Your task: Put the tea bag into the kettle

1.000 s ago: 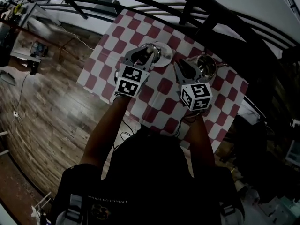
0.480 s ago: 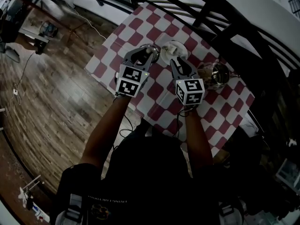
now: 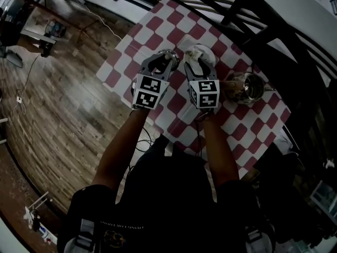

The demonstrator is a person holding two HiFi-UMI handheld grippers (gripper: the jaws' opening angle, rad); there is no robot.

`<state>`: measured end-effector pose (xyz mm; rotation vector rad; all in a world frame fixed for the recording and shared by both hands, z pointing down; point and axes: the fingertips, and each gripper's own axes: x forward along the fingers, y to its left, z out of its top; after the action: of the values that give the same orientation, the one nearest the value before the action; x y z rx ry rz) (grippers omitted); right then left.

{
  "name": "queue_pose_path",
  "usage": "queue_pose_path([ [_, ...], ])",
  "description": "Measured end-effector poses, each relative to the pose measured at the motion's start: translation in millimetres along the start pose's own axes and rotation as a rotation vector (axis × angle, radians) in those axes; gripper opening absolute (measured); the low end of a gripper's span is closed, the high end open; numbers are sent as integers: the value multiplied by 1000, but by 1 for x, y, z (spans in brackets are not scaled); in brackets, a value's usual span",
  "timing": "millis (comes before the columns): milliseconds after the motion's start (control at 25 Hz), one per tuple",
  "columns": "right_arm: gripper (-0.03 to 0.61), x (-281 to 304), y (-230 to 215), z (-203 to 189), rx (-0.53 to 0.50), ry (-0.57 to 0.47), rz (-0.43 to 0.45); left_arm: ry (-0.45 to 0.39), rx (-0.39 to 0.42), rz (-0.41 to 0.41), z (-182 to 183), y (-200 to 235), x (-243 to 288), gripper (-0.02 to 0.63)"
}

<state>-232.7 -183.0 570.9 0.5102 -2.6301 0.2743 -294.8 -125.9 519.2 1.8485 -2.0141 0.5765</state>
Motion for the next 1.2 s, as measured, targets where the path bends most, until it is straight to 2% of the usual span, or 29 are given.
queue_pose_path([
  [520,201,52,-22,-33,16,94,-38,44,-24,-5,-21,15,35,97],
  [1080,199,86,-39,-53,4,131,-73,103,-17,-20,-45,20,50,97],
  [1120,193,85,-40,-52,-5,130,-86,106,-19,-17,-45,20,50,97],
  [1160,100,83,-41,-50,-13,124,-100,108,-20,-15,-45,21,49,97],
  [1200,63,79,-42,-45,-21,111,-112,108,-19,-14,-44,21,48,97],
])
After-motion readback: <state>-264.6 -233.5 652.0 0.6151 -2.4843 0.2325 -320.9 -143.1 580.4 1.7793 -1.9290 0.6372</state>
